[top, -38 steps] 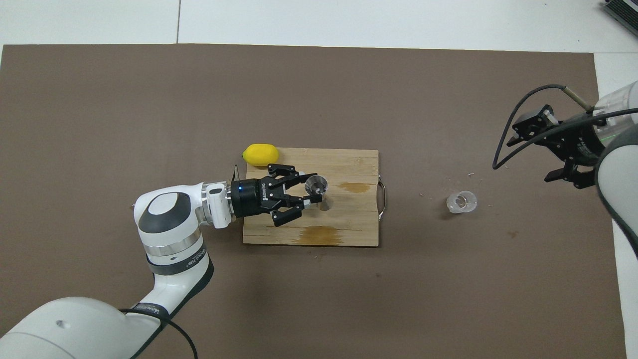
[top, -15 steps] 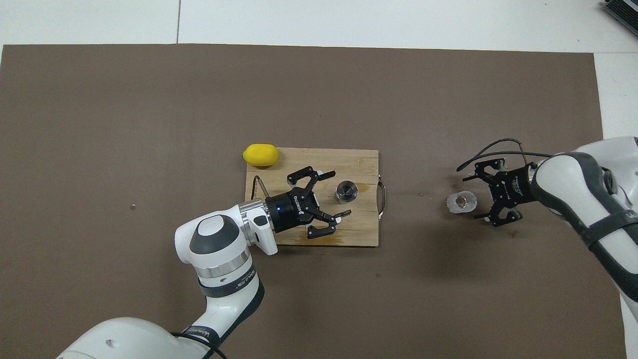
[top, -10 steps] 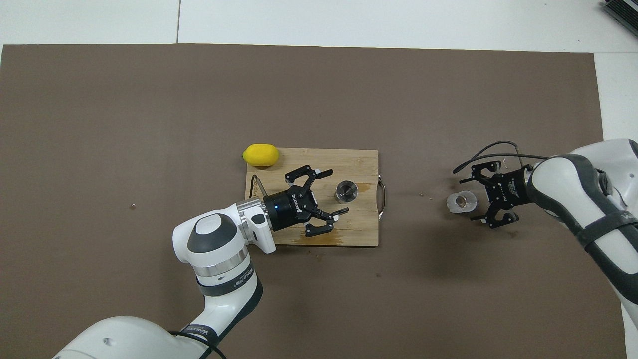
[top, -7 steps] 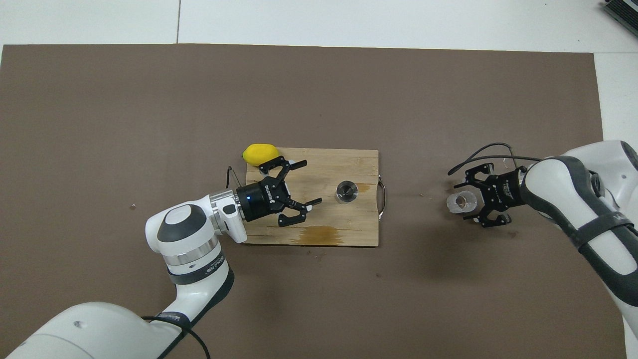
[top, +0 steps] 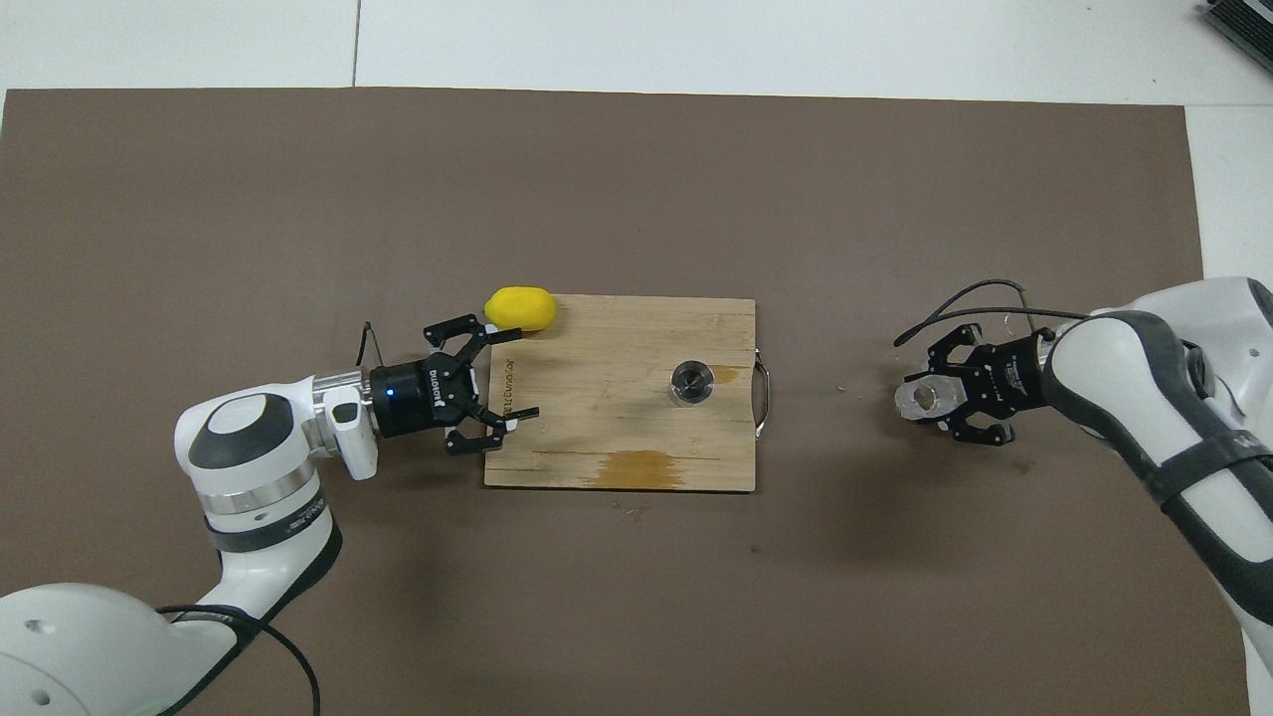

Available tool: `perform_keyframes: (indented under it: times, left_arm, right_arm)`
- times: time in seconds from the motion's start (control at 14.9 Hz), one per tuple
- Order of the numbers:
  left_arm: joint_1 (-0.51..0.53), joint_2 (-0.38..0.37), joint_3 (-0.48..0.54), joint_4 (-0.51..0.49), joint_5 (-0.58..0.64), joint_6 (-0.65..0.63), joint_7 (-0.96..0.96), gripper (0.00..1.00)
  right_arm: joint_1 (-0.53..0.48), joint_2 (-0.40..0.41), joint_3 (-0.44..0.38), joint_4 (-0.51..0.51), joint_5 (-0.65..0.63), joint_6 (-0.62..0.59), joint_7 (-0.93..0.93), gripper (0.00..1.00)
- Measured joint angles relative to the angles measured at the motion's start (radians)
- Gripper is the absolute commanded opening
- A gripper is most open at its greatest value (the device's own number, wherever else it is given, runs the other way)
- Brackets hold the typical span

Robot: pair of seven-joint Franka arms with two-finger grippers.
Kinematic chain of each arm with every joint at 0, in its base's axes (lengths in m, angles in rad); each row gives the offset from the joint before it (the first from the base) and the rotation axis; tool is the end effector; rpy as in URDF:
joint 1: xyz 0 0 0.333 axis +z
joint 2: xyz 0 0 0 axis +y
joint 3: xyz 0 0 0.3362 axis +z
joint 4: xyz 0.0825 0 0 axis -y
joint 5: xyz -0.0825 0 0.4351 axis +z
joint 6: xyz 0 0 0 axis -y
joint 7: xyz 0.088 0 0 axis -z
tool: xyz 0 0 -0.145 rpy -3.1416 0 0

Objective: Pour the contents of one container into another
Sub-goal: 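Retract the left gripper while the right gripper lifts the clear cup toward the metal cup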

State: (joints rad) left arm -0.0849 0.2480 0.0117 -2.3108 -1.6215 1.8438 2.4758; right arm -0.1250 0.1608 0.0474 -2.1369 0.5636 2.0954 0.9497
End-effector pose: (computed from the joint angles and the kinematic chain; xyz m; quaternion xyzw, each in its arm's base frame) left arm 0.5340 -0.1551 0.2203 0.5976 -0.4933 0.4581 0.4354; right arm 0.5823 -0.0016 0.2743 -0.7516 0.6109 0.1851 0.1665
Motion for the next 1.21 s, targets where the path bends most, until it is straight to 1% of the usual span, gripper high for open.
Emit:
perform_keyframes:
  times: [0.13, 0.27, 0.4, 0.6, 0.74, 0.87, 1.08, 1.21]
  left_arm:
    - [0.086, -0.008, 0.003, 0.002, 0.134, -0.037, -0.006, 1.00]
    - [0.170, -0.013, 0.004, 0.022, 0.286, -0.077, -0.027, 1.00]
    - [0.248, -0.013, 0.005, 0.083, 0.467, -0.116, -0.069, 1.00]
    - [0.341, -0.001, 0.007, 0.222, 0.721, -0.178, -0.123, 1.00]
    - [0.357, 0.021, 0.008, 0.323, 0.849, -0.205, -0.148, 1.00]
    - [0.357, 0.043, 0.009, 0.404, 0.946, -0.213, -0.166, 1.00]
    - [0.356, 0.046, 0.009, 0.461, 1.043, -0.219, -0.209, 1.00]
    - [0.352, 0.021, 0.008, 0.484, 1.098, -0.237, -0.271, 1.00]
  right_arm:
    - [0.048, -0.025, 0.000, 0.003, 0.000, 0.001, 0.069, 0.00]
    - [0.108, -0.033, 0.001, 0.007, 0.000, 0.019, 0.150, 0.00]
    - [0.164, -0.031, 0.002, 0.006, 0.000, 0.077, 0.214, 0.00]
    - [0.247, -0.026, 0.002, 0.006, 0.000, 0.161, 0.332, 0.00]
    - [0.292, -0.022, 0.002, 0.011, -0.028, 0.189, 0.406, 0.00]
    - [0.317, -0.018, 0.003, 0.034, -0.127, 0.191, 0.510, 0.00]
    - [0.365, -0.010, 0.003, 0.084, -0.243, 0.184, 0.647, 0.00]
    - [0.407, 0.002, 0.004, 0.137, -0.334, 0.146, 0.737, 0.00]
